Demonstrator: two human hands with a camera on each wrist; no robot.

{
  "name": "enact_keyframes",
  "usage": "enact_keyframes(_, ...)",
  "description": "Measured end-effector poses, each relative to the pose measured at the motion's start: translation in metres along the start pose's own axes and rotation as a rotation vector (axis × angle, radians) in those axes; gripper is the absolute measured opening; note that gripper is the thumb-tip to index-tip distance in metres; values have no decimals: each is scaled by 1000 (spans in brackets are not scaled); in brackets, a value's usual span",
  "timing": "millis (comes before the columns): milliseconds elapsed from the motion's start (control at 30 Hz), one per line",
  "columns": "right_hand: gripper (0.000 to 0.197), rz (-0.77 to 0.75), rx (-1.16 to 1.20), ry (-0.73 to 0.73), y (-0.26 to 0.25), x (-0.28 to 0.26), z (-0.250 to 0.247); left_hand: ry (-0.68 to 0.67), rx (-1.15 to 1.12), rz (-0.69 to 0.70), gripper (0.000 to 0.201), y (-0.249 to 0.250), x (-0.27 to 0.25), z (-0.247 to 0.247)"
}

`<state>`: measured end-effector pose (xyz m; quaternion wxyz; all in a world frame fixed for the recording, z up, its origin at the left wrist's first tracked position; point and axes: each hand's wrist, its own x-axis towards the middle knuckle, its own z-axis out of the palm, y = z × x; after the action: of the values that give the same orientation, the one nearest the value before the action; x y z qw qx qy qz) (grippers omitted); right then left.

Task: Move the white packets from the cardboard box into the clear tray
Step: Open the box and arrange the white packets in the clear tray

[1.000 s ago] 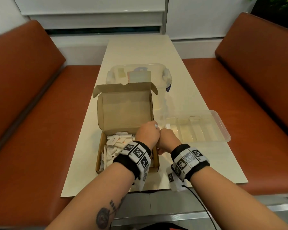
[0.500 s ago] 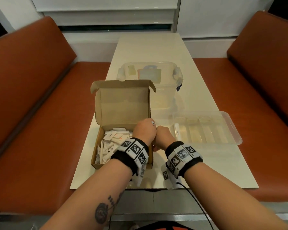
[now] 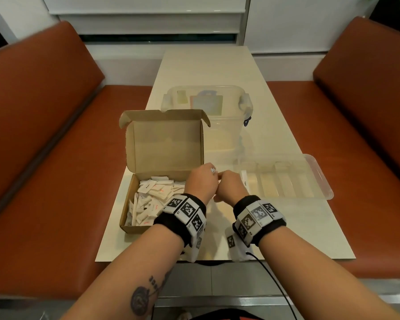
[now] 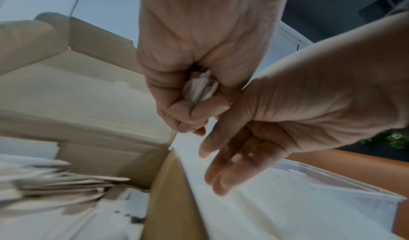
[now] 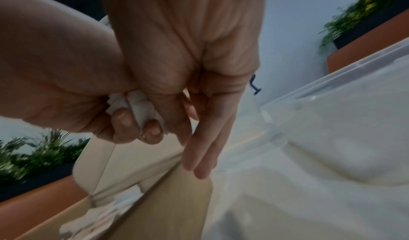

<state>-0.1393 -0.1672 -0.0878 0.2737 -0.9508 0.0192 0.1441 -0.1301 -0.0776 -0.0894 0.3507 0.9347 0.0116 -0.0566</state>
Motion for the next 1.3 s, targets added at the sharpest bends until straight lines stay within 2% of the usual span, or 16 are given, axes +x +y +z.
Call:
enact_keyframes(33, 40, 22, 89, 44, 5, -1, -5, -8, -46, 3, 25, 5, -1, 2)
enact_keyframes(100, 28, 45, 247, 163, 16, -4, -16, -44, -254, -27, 24, 18, -3, 8)
enact_keyframes(167, 22, 58, 393, 297, 26, -5, -26, -93, -534, -115, 21, 32, -4, 14)
enact_keyframes(233, 22, 43, 444, 405, 37, -7, -35, -115, -768, -218, 18, 42, -5, 18)
enact_keyframes(300, 19, 4, 499, 456, 46, -10, -41, -141, -951, -278, 20, 47, -3, 22)
enact_keyframes(367, 19, -44, 529, 427, 53, -15, -47, -193, -1040, -267, 29, 48, -2, 26)
enact_keyframes(567, 33, -146, 540, 271, 65, -19, -51, -235, -1098, -241, 33, 48, 1, 34)
enact_keyframes(633, 36, -149, 548, 271, 67, -18, -51, -236, -1095, -272, 40, 47, 4, 36)
enact_keyframes(733, 28, -129, 569, 318, 69, -14, -52, -279, -1140, -295, 52, 46, 4, 37)
enact_keyframes(833, 16, -114, 576, 322, 70, -11, -51, -286, -1149, -310, 43, 46, 2, 35)
enact_keyframes(1000, 9, -117, 579, 305, 79, -4, -50, -268, -1140, -331, 25, 48, 1, 37)
enact_keyframes(1167, 24, -65, 591, 291, 87, 2, -51, -221, -1080, -272, 27, 54, 3, 43)
enact_keyframes(1300, 27, -24, 566, 251, 91, 5, -54, -149, -1087, -282, 27, 58, 6, 49)
